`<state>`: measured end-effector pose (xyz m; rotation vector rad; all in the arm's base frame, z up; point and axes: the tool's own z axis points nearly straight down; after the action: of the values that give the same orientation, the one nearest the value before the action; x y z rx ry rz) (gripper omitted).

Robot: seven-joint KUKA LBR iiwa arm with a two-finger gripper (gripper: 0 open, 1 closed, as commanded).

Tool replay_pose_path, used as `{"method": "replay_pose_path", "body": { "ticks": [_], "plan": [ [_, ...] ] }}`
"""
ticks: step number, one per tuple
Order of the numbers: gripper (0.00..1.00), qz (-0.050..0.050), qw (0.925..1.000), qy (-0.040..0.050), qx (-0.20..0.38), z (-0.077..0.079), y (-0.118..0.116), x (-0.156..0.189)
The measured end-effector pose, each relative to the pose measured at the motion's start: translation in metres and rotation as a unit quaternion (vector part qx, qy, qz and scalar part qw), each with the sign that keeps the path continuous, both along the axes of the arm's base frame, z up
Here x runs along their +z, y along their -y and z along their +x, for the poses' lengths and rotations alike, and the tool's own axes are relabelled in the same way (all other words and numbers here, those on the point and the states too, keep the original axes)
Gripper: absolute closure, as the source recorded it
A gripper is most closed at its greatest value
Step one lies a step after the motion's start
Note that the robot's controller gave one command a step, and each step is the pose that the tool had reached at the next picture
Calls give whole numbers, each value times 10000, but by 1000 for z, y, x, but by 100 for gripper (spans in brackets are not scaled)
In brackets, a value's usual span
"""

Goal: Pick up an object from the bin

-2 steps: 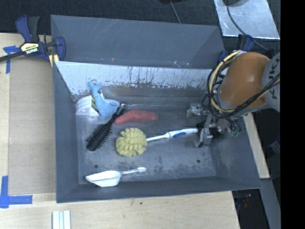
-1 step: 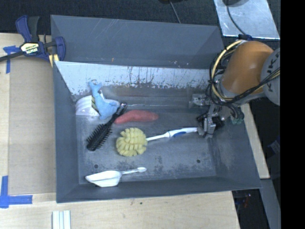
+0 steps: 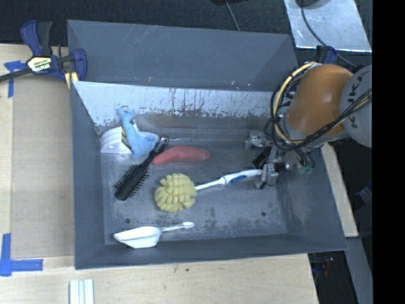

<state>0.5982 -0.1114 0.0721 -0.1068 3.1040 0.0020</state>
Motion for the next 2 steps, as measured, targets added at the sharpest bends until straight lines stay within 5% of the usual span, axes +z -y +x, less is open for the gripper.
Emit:
{"method": "replay_pose_path", "body": {
  "ticks": [1,2],
  "plan": [
    [100,72,9986,12,-529,17,21,0],
    [100,71,9986,12,-526,17,20,0]
  ]
}}
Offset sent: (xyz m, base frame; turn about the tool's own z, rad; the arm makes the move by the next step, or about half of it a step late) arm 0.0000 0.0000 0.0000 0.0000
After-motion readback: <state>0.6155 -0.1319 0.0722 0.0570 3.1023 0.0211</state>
